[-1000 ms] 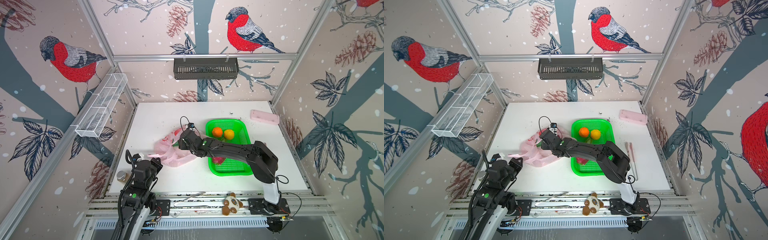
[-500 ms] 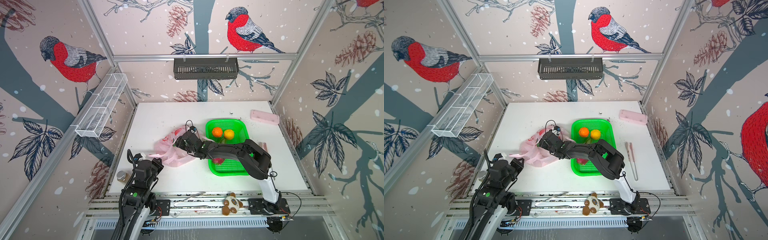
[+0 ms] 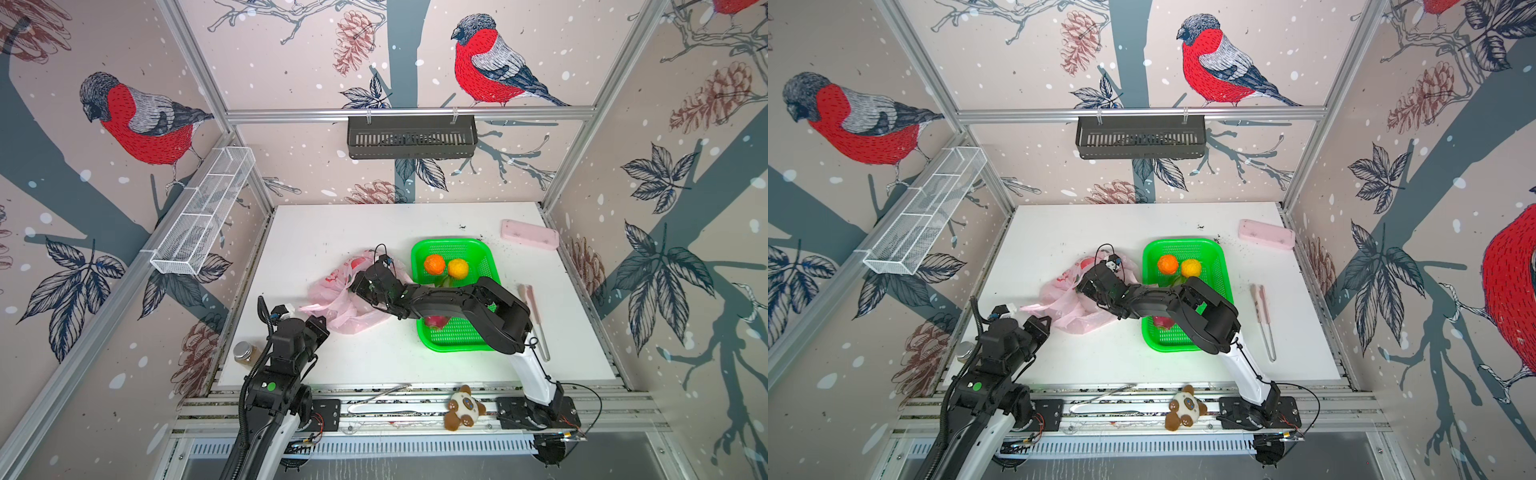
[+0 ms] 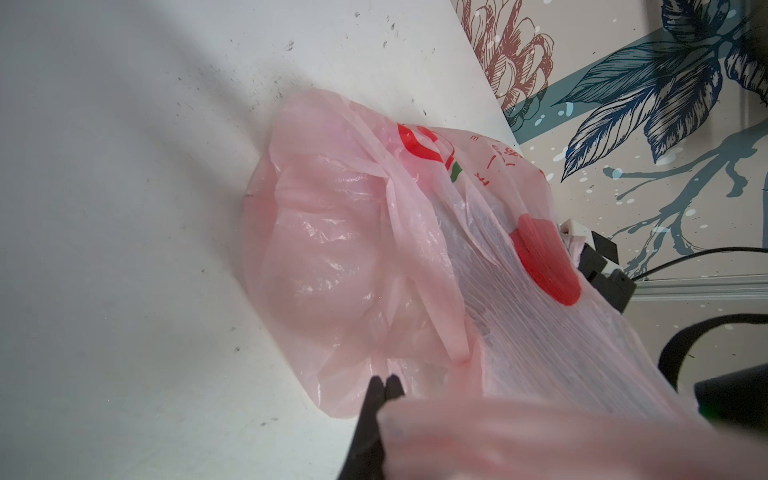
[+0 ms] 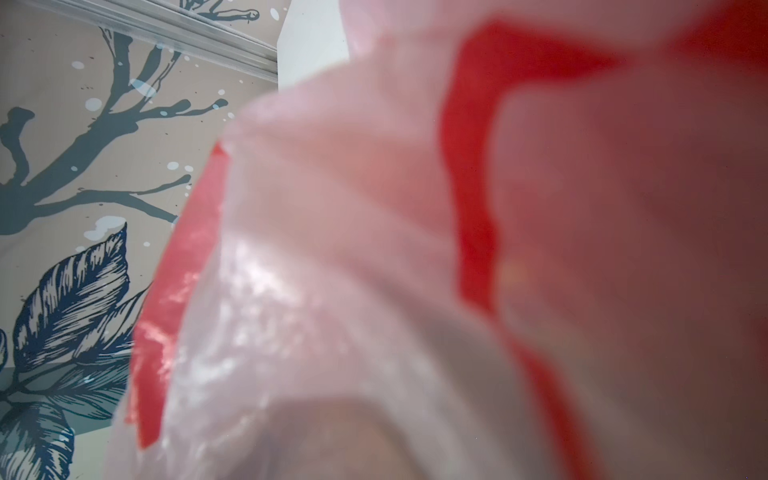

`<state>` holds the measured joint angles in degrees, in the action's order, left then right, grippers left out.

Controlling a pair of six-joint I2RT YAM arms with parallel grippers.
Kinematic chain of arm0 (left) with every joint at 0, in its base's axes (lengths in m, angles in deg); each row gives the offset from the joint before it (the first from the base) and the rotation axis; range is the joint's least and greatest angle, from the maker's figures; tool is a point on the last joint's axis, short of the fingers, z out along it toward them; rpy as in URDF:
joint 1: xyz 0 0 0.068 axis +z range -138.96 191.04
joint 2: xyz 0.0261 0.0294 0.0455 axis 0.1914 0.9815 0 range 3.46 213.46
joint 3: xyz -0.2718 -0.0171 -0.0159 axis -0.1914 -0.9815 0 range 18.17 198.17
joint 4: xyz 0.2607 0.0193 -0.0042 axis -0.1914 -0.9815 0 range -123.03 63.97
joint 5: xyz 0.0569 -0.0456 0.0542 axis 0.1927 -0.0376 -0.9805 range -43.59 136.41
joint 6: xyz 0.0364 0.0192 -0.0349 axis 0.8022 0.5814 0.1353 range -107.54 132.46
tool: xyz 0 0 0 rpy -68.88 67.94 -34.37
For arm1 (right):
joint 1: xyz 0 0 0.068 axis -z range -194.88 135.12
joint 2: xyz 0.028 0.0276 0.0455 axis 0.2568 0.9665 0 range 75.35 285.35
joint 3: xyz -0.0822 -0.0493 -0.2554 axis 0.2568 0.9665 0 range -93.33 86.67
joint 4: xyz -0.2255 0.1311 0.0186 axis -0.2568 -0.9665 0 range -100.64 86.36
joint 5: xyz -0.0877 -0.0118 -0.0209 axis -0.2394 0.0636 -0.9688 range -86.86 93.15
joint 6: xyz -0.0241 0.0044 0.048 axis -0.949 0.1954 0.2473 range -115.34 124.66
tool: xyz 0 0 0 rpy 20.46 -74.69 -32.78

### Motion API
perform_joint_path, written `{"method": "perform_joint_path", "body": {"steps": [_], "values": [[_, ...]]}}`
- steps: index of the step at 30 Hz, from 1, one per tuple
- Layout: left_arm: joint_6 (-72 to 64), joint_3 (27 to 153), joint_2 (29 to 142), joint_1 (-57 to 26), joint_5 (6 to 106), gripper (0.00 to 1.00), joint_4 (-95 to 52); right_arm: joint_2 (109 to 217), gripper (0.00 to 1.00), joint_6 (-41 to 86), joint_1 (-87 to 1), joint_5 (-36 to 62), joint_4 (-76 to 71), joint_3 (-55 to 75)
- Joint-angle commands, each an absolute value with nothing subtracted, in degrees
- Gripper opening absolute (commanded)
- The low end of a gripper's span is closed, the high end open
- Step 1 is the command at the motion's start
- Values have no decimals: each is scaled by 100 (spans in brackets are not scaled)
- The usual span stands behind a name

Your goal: Untie the knot of the plastic bag and take out the fruit

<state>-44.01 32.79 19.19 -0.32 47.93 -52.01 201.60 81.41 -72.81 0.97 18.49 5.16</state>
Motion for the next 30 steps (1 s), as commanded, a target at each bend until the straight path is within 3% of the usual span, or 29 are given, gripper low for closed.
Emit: {"method": "perform_joint_path", "body": {"steps": [1, 11, 30], "values": [[-4308, 3294, 1983, -81, 4847, 0, -4983, 20239, 53, 8348, -7254, 51, 2320, 495], [-4267, 3285, 2059, -188, 4808, 0, -4959, 20531, 45, 8649, -7192, 20, 2527, 363], [-4278, 3285, 2026, -250, 4694, 0, -4996, 20510, 20, 8490, -7236, 63, 2686, 485]]}}
